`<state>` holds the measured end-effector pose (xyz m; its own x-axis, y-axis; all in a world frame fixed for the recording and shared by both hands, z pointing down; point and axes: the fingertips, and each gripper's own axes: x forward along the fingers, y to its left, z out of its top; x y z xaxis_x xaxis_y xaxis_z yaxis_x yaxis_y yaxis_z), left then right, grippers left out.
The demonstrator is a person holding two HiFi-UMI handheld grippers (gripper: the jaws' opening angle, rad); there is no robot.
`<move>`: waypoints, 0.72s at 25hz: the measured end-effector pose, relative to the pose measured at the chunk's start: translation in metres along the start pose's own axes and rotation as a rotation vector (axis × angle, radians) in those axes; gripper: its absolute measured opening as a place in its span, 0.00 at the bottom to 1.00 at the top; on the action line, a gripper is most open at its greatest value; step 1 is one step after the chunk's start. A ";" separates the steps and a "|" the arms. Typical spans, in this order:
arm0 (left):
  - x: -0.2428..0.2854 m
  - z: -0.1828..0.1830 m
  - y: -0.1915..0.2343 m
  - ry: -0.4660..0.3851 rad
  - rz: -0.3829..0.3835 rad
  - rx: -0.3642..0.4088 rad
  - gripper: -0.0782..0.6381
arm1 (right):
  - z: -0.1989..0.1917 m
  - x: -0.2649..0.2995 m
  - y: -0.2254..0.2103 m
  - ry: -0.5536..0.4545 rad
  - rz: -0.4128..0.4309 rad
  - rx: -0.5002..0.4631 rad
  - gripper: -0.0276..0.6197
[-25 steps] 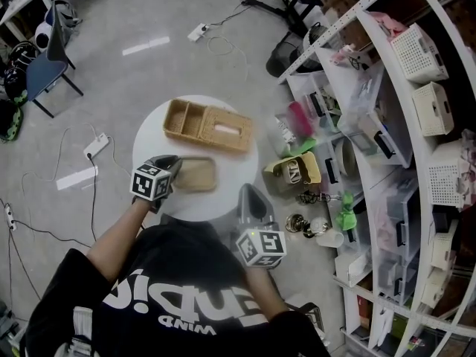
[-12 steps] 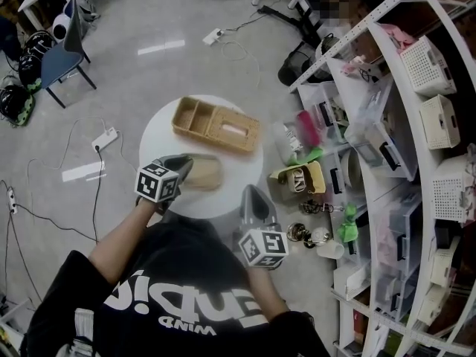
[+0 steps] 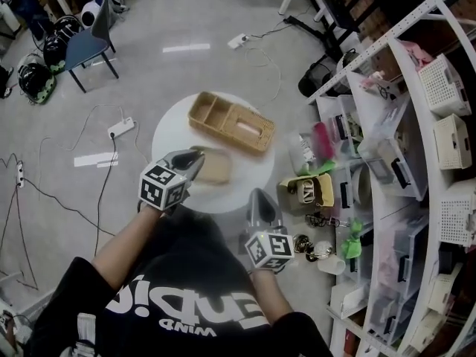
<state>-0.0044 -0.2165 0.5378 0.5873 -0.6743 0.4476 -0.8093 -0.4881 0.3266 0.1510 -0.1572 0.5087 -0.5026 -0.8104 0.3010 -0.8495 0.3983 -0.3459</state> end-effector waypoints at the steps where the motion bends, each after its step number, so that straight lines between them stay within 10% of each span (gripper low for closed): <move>1: -0.008 0.004 -0.002 -0.019 0.018 0.013 0.17 | -0.002 0.000 0.002 0.005 0.010 -0.004 0.04; 18: -0.145 -0.007 -0.023 -0.207 0.205 0.044 0.17 | -0.026 -0.015 0.062 0.045 0.129 -0.060 0.04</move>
<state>-0.0709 -0.1040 0.4714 0.4019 -0.8581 0.3196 -0.9132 -0.3501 0.2085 0.1014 -0.1094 0.5056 -0.6139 -0.7311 0.2977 -0.7847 0.5243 -0.3306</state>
